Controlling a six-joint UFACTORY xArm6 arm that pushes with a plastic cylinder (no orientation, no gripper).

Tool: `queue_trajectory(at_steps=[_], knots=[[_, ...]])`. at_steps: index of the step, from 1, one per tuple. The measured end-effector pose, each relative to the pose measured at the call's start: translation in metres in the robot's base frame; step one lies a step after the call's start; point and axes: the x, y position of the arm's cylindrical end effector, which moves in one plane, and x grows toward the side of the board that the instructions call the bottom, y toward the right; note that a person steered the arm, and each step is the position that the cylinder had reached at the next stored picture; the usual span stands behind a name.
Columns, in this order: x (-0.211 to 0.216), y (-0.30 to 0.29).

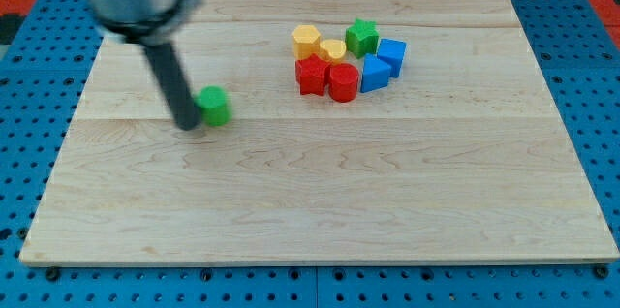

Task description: Push the green circle above the yellow heart

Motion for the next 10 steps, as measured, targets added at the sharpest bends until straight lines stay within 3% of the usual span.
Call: queue_trajectory(at_steps=[2,3,5,6,7,8,10], knots=[[-0.06,0.039],[-0.041,-0.004],[0.019,0.042],[-0.007,0.075],[-0.06,0.078],[-0.069,0.078],[-0.074,0.025]])
